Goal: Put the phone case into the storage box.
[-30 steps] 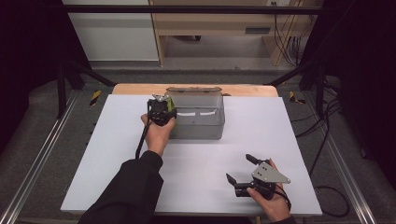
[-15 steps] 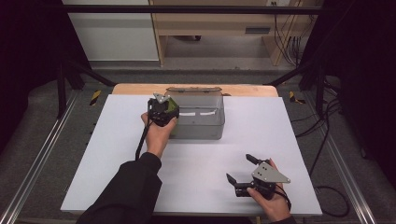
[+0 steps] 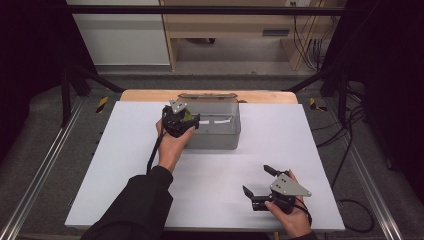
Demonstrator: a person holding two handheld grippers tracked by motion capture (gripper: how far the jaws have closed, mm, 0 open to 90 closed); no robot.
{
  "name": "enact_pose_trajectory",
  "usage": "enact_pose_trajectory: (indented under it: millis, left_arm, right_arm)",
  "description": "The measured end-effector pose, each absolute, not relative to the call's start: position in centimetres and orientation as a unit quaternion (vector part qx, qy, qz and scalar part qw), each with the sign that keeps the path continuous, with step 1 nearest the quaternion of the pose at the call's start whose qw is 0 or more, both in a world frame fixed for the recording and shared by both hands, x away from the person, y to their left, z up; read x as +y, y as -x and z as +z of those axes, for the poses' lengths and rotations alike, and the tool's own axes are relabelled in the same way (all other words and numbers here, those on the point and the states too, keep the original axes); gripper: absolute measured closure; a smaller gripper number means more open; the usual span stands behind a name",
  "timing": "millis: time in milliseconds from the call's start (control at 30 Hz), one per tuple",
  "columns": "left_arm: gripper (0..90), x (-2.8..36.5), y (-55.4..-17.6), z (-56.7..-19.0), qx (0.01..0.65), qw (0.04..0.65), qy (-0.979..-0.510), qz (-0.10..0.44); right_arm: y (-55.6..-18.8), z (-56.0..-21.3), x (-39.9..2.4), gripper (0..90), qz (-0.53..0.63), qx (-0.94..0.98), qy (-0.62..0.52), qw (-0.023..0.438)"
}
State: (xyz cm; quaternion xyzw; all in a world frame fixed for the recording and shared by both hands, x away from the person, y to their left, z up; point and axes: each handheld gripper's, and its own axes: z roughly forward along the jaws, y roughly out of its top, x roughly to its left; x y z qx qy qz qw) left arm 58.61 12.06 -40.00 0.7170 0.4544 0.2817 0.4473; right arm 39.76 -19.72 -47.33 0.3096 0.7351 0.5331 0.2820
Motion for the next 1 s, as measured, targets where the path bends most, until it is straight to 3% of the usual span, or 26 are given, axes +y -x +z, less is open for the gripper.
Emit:
enact_pose_trajectory:
  millis: [600, 1000]
  left_arm:
    - [6.7, 12.2, -57.0, -39.6, 0.435, 0.495, -0.705, 0.262]
    - [3.2, 11.4, -56.0, -39.3, 0.42, 0.516, -0.701, 0.258]
  right_arm:
    - [-39.8, -47.3, -19.7, 3.5, 0.532, 0.736, -0.308, 0.283]
    - [-39.7, -47.4, -19.9, 3.4, 0.536, 0.735, -0.306, 0.282]
